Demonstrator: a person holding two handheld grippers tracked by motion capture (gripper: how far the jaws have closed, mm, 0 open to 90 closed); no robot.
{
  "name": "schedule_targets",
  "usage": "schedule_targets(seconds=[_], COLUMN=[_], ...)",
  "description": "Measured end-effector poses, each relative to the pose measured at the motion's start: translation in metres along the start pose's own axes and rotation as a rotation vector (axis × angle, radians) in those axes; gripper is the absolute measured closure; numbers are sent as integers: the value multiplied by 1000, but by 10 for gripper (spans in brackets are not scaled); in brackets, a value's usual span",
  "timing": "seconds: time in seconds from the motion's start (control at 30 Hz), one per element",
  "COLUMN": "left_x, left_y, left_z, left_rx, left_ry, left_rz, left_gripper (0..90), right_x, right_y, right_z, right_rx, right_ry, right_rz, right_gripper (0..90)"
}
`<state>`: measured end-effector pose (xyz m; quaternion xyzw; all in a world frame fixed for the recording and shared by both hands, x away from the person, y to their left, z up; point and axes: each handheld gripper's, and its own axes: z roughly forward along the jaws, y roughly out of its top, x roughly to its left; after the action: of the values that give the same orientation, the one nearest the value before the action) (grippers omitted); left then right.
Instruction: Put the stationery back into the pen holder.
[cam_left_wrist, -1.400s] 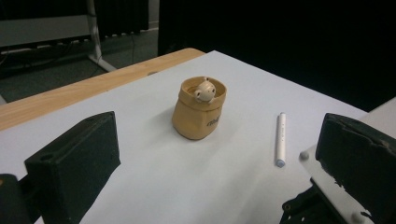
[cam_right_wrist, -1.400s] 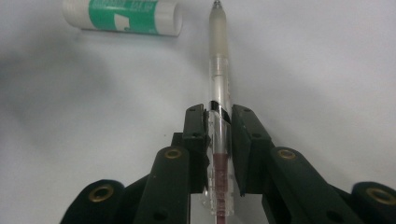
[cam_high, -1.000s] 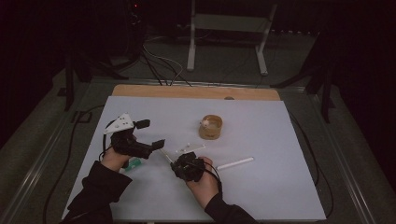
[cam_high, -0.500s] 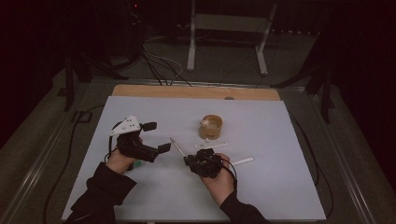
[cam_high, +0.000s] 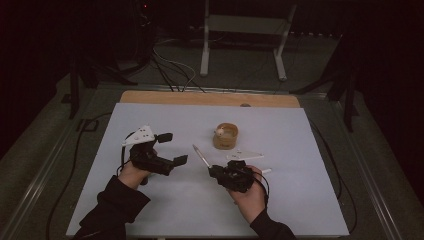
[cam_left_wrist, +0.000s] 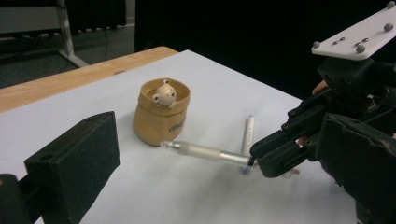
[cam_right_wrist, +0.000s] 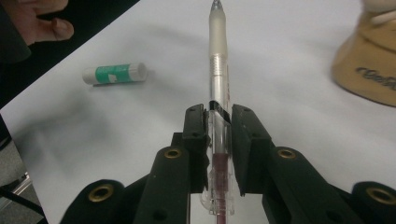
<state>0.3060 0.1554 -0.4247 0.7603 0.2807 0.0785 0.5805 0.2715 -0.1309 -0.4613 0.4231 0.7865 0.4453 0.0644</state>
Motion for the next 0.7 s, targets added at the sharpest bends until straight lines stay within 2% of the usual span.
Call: schedule_targets(seconds=[0.37, 0.4, 0.7], left_x=[-9, -9, -13], left_y=[-3, -3, -8], left_z=[12, 13, 22], left_rx=[-3, -6, -4], left_ry=[-32, -37, -48], left_rz=[-30, -32, -57], left_gripper=[4, 4, 4], right_x=[-20, -24, -34], right_y=[-11, -12, -16], right_z=[-26, -31, -42], right_rx=[-79, -101, -160], right_ry=[26, 35, 37], right_rz=[34, 29, 35], right_gripper=[767, 767, 767])
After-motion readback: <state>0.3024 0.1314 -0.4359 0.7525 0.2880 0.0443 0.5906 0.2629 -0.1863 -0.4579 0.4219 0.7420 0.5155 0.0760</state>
